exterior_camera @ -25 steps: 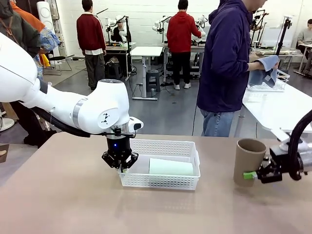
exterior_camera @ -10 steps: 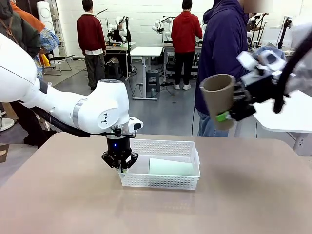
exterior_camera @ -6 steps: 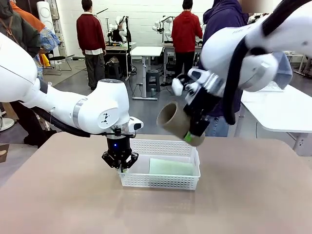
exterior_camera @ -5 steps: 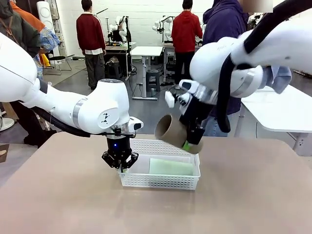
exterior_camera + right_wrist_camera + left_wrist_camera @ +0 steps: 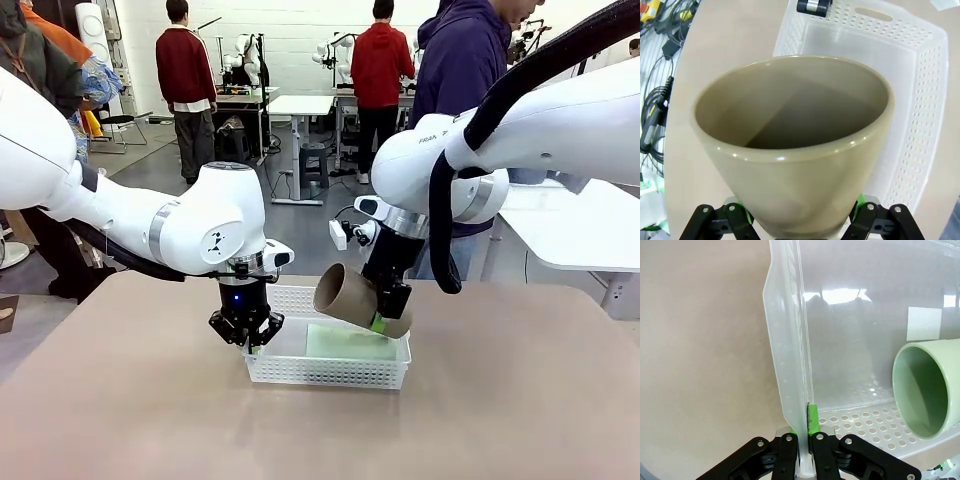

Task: Clean and organize the cups into the basket.
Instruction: Pick up the Reusable plastic cup from the right side of the table and stack it inside the Organizing basket in the center of the table.

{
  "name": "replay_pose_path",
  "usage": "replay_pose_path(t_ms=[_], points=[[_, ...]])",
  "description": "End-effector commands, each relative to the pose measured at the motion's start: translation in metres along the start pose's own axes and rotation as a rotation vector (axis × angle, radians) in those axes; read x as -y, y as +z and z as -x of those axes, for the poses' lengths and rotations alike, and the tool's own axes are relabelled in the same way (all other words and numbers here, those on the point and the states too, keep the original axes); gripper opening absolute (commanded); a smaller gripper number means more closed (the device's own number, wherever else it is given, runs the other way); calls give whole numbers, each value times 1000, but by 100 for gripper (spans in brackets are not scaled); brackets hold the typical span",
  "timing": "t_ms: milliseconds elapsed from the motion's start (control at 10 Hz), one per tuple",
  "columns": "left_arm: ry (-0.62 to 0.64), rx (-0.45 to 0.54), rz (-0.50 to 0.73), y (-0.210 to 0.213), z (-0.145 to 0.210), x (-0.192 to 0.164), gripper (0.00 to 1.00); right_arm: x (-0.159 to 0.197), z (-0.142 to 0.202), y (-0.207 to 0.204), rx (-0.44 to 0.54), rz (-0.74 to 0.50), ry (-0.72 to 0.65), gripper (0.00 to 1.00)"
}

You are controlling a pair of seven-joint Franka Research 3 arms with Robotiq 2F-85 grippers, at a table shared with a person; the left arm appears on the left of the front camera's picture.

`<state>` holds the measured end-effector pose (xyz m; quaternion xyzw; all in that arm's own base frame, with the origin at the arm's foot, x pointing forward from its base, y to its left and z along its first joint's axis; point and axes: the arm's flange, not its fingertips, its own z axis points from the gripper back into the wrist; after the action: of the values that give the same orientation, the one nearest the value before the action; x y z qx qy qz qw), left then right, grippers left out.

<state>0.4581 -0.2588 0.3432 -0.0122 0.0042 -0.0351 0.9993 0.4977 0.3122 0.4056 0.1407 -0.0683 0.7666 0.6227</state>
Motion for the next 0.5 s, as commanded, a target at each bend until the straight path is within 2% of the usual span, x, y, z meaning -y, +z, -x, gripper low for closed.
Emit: replay_pose_path(t_ms=[0,400], points=[[0,-2,-3,-1,1,0,0,35,-1,-26,32,65,-29,81],[0,-2,-3,-1,1,0,0,54,-1,-41,51,127,-33,81]])
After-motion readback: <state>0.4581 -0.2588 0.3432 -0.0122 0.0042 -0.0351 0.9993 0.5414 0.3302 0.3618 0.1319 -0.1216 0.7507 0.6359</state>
